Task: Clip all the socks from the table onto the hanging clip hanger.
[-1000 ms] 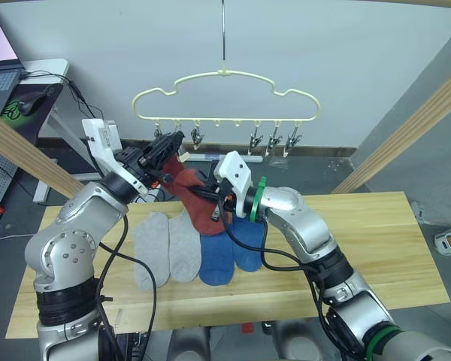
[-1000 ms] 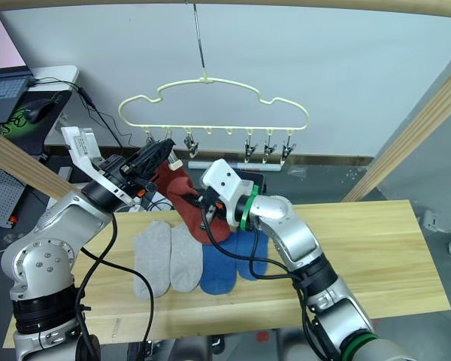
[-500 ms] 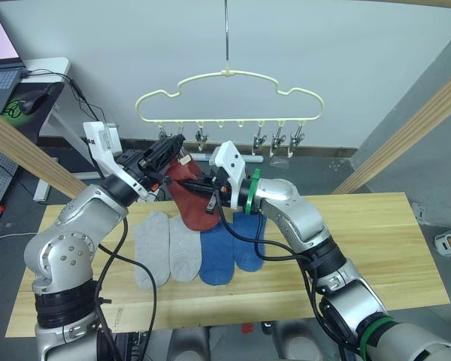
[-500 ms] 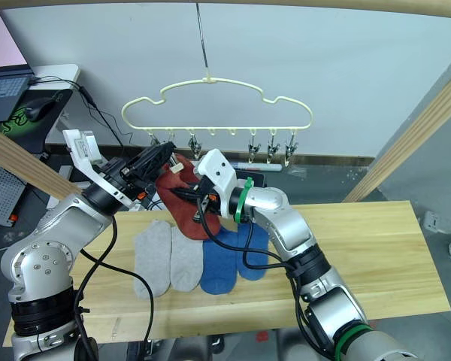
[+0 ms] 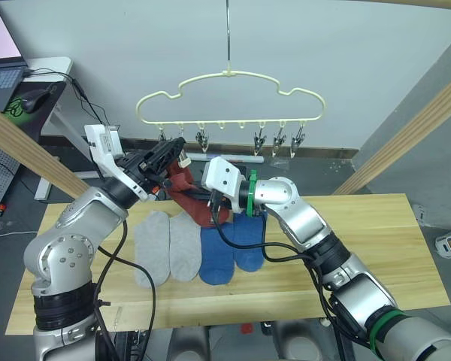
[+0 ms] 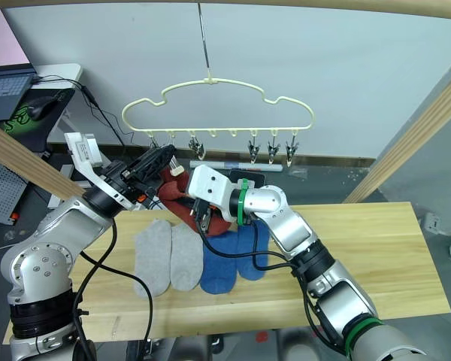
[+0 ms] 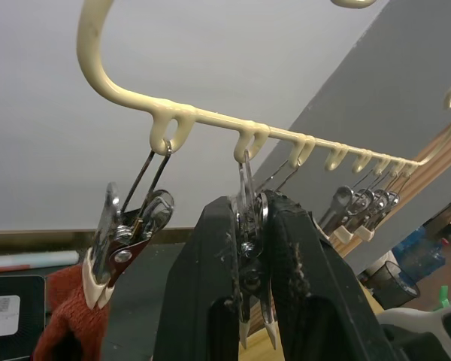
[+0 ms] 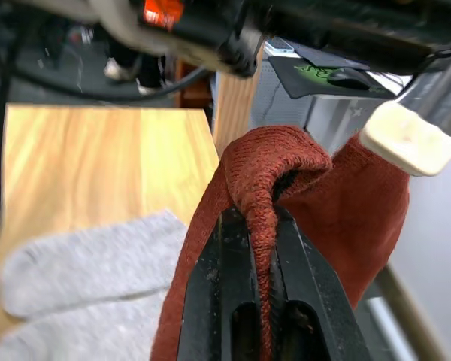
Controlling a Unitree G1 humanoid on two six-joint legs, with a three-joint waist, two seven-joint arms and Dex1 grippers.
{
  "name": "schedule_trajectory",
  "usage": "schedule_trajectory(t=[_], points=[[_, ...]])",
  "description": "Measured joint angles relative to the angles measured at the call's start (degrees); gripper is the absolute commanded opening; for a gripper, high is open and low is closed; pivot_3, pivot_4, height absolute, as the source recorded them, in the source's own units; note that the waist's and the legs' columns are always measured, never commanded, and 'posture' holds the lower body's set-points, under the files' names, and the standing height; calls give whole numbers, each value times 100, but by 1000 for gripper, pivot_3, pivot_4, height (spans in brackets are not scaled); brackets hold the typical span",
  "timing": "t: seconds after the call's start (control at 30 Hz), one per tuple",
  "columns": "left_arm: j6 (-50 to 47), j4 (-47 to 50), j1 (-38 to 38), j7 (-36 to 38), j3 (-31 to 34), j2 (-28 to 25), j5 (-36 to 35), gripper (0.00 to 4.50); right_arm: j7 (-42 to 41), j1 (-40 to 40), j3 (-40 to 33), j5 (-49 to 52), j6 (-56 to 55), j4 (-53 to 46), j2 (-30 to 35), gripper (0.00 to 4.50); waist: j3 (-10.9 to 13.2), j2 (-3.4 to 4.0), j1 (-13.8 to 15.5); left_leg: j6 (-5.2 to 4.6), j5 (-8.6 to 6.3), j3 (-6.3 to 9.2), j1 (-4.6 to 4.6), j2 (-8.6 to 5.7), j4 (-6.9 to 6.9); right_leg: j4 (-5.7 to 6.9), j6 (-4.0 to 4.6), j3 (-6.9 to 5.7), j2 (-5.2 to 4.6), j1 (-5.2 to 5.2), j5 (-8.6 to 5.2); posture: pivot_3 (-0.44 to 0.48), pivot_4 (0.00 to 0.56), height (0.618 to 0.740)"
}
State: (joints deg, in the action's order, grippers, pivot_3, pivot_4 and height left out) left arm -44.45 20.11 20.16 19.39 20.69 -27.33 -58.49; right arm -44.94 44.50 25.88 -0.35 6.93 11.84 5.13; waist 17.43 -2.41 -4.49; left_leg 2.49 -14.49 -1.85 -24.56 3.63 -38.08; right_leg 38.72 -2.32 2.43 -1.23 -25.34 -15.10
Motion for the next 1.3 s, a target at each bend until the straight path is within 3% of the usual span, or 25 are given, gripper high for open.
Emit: schedule_trajectory(t=[0.33,0.8,1.3], points=[[-2,30,-109,6,-2,-45,-97,247,283,200,-140,-288,-522,477,-120,0,0,0,4,13,27,8,1,-3,-5,22,2,-1,5,1,1,-65,281,740],[57,28,-130,16,-3,-77,-86,247,366,157,-224,-290,-621,421,-154,0,0,0,4,13,29,10,1,-1,-6,24,4,-3,5,1,2,-69,276,740],[85,27,-147,17,-2,-134,-101,247,275,-372,-566,583,585,-318,-383,0,-2,-1,7,14,33,12,1,-2,-7,27,5,-4,6,2,2,-67,272,740]])
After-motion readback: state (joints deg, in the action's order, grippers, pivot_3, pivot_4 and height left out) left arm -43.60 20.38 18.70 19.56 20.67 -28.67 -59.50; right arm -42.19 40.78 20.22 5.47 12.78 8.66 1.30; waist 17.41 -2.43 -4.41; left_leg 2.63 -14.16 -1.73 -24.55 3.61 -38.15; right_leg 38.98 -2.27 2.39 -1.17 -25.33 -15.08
